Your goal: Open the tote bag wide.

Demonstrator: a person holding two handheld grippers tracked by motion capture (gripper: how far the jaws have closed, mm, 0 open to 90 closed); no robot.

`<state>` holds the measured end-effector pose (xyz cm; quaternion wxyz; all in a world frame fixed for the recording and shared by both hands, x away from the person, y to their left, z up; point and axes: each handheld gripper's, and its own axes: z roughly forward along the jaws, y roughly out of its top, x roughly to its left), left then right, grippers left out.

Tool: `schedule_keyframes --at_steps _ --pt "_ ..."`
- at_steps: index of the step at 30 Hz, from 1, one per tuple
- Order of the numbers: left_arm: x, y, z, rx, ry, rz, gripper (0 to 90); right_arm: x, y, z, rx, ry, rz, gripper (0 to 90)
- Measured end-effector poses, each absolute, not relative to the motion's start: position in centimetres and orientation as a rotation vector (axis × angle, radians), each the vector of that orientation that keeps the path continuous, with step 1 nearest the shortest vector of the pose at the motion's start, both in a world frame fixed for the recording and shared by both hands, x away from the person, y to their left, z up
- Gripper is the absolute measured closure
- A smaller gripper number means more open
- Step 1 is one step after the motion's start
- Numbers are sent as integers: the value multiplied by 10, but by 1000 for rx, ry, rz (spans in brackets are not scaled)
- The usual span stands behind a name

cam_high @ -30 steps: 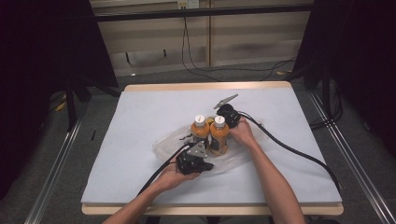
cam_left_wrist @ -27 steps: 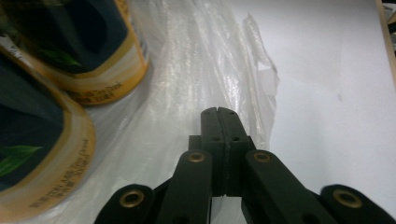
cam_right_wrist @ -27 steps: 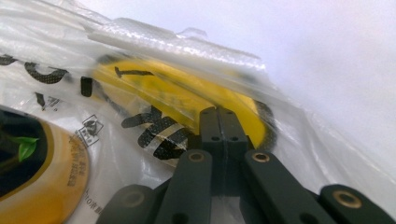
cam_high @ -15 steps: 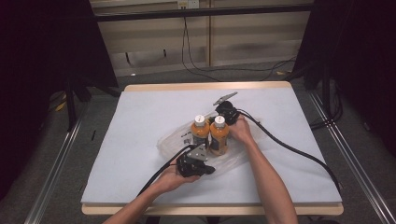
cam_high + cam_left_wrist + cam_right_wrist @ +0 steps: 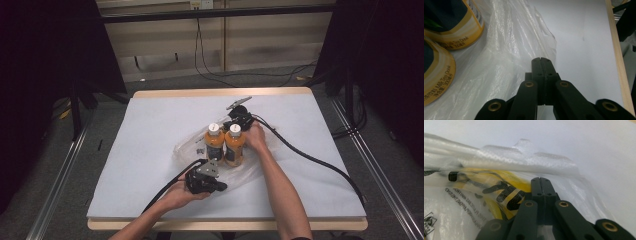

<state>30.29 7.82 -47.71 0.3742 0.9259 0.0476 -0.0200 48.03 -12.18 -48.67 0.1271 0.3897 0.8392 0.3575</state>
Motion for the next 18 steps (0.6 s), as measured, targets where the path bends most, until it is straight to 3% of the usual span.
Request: schedule_keyframes --at_steps 18 --pt "301 77 -476 2373 117 -75 900 488 -113 -485 1133 2445 1043 900"
